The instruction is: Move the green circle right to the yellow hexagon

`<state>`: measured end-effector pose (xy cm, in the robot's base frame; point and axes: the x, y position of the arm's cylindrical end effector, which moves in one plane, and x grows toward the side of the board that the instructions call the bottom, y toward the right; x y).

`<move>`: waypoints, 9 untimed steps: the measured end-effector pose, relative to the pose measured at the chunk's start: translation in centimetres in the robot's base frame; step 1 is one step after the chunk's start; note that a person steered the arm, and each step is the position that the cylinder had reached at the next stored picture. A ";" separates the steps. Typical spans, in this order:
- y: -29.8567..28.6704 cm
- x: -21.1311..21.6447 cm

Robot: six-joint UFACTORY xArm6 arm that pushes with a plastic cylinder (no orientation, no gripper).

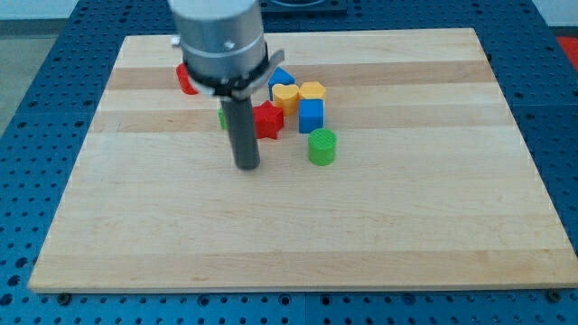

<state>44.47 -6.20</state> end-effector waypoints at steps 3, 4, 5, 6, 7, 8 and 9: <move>9.0 -0.6; 7.2 2.2; 9.4 3.5; 13.9 -0.4; 16.5 -4.9; 16.6 -4.5; 16.1 -1.1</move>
<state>43.35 9.91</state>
